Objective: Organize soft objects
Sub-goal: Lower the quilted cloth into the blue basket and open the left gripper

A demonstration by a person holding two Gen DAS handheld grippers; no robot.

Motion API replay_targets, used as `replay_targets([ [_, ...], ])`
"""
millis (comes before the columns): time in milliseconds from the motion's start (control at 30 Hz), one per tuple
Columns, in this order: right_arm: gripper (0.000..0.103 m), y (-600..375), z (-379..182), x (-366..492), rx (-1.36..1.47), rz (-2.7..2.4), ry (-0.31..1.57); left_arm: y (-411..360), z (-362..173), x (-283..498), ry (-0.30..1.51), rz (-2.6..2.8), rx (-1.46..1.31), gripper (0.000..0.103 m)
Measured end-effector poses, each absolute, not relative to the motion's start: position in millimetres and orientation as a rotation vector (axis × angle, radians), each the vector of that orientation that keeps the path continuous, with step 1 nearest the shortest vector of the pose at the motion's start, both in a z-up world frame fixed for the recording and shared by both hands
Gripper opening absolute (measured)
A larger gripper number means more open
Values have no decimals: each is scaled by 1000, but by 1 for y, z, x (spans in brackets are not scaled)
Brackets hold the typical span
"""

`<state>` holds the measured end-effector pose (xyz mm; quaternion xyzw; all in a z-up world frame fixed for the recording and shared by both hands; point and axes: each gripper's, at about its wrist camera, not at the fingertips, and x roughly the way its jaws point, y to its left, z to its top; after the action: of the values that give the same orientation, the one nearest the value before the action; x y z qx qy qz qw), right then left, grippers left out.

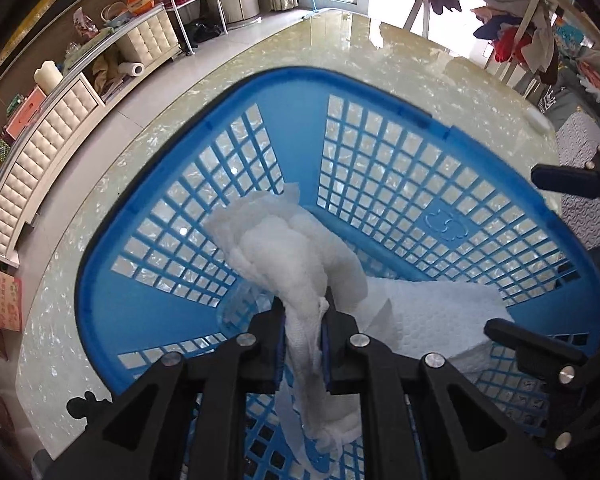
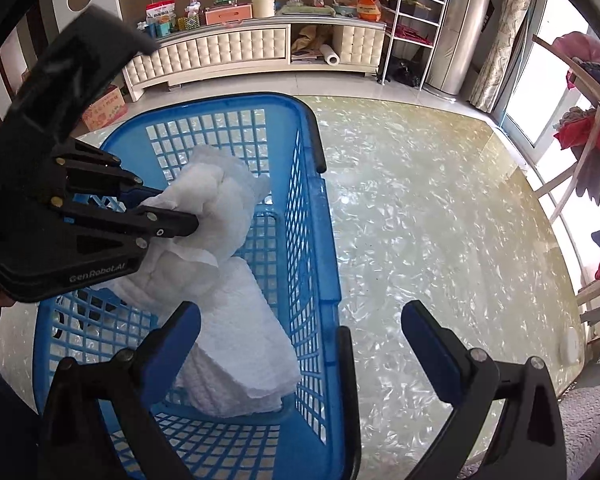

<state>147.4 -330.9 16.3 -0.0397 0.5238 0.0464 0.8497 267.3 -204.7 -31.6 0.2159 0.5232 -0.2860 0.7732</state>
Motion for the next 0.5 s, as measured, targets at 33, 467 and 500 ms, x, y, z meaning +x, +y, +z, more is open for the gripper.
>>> replay_targets([
  [33, 101, -333, 16, 149, -82, 98, 1104, -204, -32, 267, 1133, -618, 473, 11],
  [467, 101, -332, 17, 147, -75, 105, 1098, -198, -19, 259, 1072, -606, 525, 69],
  [500, 101, -332, 18, 146, -77, 107, 1095, -197, -17, 258, 1073, -610, 521, 69],
])
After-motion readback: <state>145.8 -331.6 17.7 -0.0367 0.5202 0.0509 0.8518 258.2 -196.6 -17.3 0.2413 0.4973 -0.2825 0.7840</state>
